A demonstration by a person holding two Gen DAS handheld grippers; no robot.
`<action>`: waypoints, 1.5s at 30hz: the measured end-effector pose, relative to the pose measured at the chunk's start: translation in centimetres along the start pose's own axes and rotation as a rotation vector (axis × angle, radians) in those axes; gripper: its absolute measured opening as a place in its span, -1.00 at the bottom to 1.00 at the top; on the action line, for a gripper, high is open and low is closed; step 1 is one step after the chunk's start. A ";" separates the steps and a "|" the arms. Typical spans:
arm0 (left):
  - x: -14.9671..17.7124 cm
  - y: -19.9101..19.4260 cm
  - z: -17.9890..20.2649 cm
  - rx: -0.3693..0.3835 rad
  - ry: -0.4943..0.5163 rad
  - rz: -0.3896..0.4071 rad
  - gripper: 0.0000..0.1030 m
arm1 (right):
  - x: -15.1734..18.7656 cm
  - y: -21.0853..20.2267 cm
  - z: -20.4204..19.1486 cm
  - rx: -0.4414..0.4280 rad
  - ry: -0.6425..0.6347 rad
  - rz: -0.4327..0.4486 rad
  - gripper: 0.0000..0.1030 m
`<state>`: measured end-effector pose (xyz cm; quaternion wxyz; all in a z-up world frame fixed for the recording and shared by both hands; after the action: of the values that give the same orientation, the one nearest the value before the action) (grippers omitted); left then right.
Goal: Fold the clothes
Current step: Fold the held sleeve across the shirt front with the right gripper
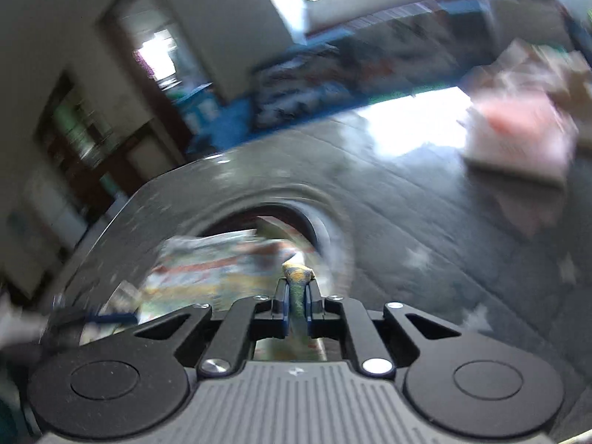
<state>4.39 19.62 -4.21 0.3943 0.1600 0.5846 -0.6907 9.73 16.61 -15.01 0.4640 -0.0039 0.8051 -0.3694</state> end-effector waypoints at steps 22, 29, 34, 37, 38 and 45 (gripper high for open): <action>-0.2 3.6 2.2 0.136 -0.048 -0.044 -0.17 | 4.8 0.0 -9.5 -0.090 -0.384 -0.127 -0.65; 0.4 2.0 1.0 0.142 -0.098 -0.019 -0.17 | 3.8 1.6 -6.3 -0.065 -0.236 -0.162 -0.57; 1.4 0.6 0.1 0.132 -0.113 -0.021 -0.13 | 4.0 3.2 -5.8 -0.027 -0.214 -0.183 -0.47; 2.3 0.3 -0.2 0.126 -0.118 -0.028 -0.13 | 4.0 3.7 -6.3 -0.032 -0.227 -0.185 -0.48; 2.6 0.3 -0.3 0.126 -0.120 -0.032 -0.13 | 4.0 3.8 -6.7 -0.026 -0.242 -0.192 -0.49; 3.7 0.6 -0.2 0.117 -0.121 -0.049 -0.11 | 2.5 3.4 -7.3 0.060 -0.391 -0.182 -0.92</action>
<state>2.37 18.50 -7.20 0.4018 0.1261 0.5222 -0.7416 3.93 22.54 -16.72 0.5760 -0.1345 0.6845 -0.4260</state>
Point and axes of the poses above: each gripper's, at about its wrist camera, not at the fingertips, and y roughly the way its jaws point, z to its right, x to its underside, the point moved 9 cm from there along y, roughly the way its jaws point, and after that the axes turned 7 degrees about -y, right-handed, at the moved point
